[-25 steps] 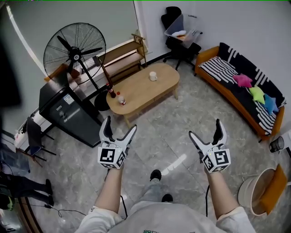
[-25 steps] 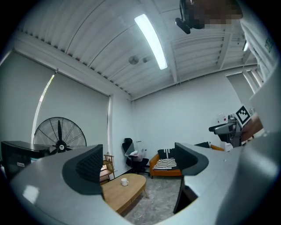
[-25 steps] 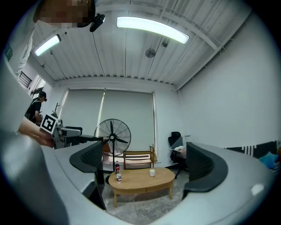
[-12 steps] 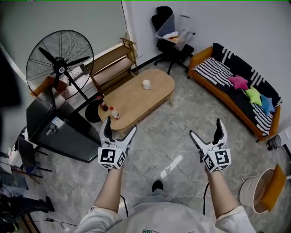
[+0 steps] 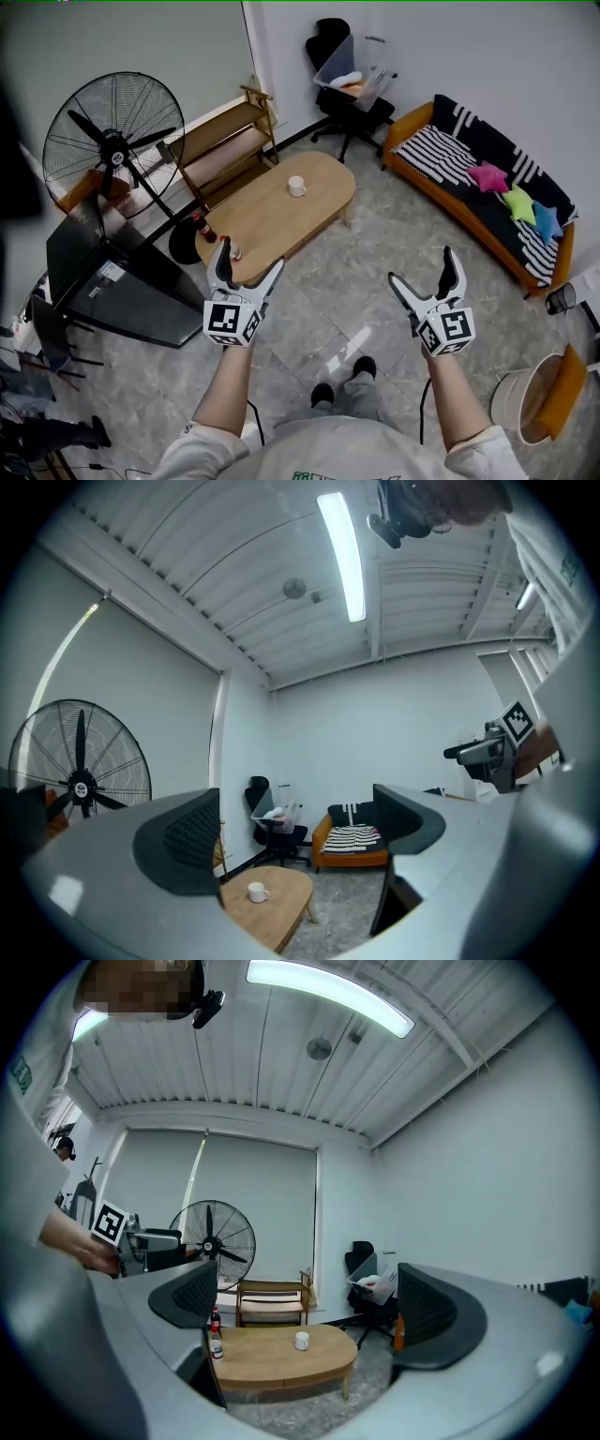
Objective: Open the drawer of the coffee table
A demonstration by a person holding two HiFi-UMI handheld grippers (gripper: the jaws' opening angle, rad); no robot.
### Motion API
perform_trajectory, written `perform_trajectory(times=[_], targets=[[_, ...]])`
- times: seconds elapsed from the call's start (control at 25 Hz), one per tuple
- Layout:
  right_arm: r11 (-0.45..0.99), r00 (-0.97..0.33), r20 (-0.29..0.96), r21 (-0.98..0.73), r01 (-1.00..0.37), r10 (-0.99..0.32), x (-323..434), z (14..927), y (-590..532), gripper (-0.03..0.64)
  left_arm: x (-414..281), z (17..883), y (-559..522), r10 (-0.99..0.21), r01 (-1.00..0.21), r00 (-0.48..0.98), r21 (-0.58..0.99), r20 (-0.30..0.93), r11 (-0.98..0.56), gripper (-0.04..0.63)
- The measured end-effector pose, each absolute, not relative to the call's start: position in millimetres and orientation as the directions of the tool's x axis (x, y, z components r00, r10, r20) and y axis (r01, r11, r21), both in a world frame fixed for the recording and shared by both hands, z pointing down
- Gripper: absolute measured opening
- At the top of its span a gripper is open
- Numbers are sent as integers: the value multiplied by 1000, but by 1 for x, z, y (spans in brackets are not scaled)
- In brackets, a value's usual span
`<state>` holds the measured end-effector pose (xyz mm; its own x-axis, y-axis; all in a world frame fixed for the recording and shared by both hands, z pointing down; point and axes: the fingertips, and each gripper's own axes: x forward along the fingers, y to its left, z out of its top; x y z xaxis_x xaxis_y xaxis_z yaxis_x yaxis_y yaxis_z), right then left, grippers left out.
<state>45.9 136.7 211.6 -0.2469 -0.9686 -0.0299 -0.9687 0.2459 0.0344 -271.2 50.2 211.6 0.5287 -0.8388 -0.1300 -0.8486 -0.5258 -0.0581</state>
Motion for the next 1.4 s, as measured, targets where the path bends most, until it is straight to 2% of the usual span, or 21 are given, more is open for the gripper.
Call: perform_trajectory(times=[0.24,0.88,1.4], targets=[[250,-251,-48,19,-968,-967,83,213,105,588,-239,207,21,-845,-855,519,-86,-129,-512,492],[346,-346,-28,16,-938,-938,236,224,-19,589,-98,199,-89,-898,-908,418,-104,-141,-406,491],[365,-365,0,8,-931,-931,277,241,-93,588,-57,211,-169,-903,-913,407,-93,-139,-398,491]])
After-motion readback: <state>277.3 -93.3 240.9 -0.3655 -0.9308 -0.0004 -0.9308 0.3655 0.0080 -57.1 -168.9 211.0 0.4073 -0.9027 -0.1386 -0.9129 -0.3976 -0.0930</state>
